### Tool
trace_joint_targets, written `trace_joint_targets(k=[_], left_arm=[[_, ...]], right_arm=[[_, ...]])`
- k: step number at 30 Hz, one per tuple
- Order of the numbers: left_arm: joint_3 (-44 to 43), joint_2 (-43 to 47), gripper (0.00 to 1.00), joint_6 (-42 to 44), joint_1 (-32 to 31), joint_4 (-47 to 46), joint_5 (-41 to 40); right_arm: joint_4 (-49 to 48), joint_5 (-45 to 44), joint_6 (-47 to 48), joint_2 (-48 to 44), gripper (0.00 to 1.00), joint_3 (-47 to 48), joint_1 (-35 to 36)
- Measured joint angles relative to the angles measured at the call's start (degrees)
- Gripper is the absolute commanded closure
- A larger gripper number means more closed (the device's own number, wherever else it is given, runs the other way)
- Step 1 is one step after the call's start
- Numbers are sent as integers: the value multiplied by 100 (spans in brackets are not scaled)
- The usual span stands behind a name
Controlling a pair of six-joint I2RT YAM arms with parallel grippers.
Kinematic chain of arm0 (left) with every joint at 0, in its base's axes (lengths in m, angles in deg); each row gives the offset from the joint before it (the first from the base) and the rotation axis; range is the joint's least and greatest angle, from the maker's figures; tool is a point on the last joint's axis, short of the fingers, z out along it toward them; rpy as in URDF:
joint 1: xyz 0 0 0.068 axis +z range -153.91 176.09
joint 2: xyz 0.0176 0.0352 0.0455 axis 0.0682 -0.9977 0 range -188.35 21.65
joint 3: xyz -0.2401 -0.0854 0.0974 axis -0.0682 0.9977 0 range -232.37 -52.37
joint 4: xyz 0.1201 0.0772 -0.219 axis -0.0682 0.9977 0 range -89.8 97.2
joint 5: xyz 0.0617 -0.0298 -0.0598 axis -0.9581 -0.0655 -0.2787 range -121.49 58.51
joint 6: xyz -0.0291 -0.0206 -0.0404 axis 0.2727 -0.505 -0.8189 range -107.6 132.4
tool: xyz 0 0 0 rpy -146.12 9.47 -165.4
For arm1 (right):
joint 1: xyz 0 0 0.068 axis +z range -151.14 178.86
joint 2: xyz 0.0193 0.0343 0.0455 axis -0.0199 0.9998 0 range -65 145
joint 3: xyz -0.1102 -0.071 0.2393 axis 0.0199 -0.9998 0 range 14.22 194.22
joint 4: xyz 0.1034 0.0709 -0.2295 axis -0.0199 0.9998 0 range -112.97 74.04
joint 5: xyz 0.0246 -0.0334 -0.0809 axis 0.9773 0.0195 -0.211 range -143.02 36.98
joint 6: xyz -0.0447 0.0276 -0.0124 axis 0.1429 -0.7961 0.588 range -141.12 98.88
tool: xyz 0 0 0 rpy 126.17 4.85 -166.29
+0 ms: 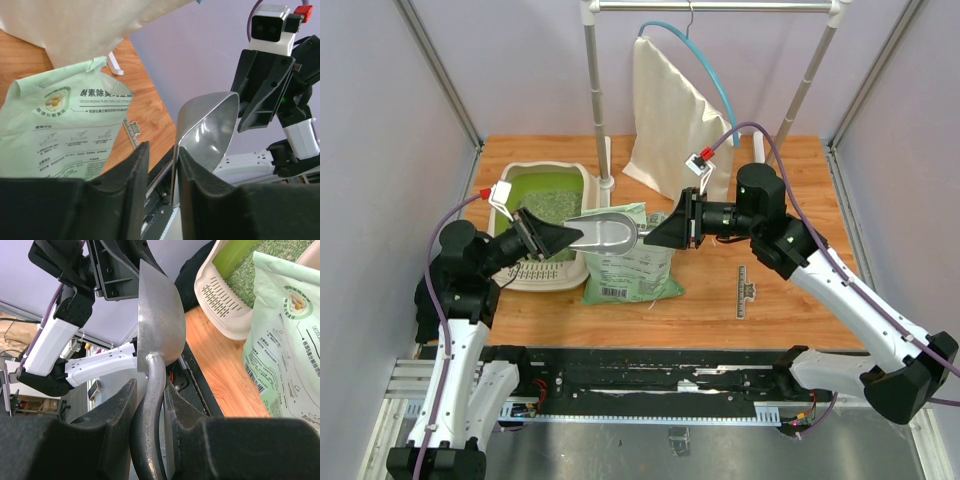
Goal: Fill the litter box with clean litter
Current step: 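Scoop the cat litter from the cat litter bag.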
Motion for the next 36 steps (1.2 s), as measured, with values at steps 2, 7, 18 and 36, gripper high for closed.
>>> trace_joint_targets(k=[2,7,18,36], left_arm=[[0,-15,89,2,0,-15,74],[2,-31,99,-11,-37,-66,225],[92,111,100,-367,-192,-341,85],[92,50,98,-420,-284,-125,-160]], right_arm=[[15,61,37,28,99,2,-2],[127,94,162,35,91,2,-4],[70,-61,271,-238,72,-109,0],[-22,-214,636,-240,99,-109,68]])
